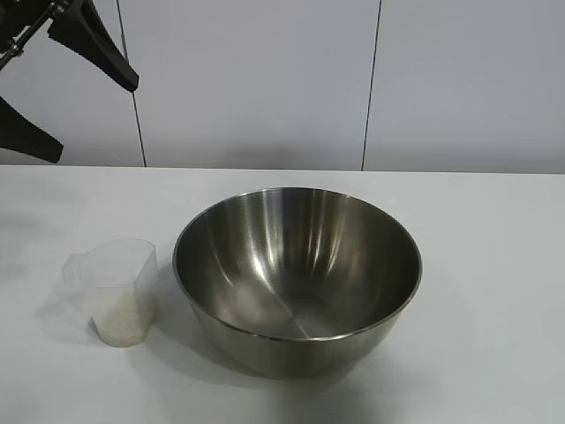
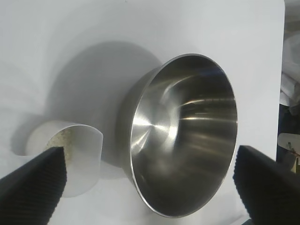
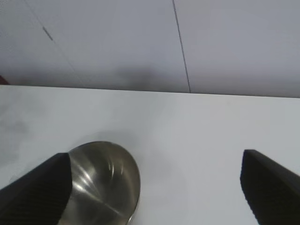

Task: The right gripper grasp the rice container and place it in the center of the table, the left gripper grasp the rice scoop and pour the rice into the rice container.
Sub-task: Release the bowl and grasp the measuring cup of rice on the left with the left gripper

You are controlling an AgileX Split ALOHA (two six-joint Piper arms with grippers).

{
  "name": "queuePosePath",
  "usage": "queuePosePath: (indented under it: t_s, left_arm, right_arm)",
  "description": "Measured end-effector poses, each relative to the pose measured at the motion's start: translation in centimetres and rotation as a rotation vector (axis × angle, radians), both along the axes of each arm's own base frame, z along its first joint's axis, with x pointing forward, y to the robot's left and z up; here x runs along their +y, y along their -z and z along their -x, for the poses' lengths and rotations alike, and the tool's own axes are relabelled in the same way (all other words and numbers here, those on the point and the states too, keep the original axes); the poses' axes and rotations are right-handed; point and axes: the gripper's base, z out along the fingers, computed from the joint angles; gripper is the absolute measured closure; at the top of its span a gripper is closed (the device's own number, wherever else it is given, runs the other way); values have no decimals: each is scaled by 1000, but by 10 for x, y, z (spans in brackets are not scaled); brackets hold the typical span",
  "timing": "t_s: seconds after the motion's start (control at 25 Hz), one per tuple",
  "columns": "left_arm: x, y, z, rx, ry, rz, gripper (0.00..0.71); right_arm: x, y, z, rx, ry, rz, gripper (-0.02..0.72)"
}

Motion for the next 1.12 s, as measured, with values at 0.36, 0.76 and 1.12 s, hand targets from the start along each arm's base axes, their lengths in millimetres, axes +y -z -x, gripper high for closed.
queuePosePath:
  t_s: [0.36, 0.76, 1.12]
  left_arm:
    - [0, 0, 0, 0, 0, 0, 15]
    - [0, 0, 0, 0, 0, 0, 15]
    - [0, 0, 0, 0, 0, 1, 15]
  right_arm:
    - [-7, 66, 89, 116, 142, 124, 33]
    - [-13, 132, 89, 347, 143, 168, 36]
    - [-11, 149, 84, 387, 129, 165, 42]
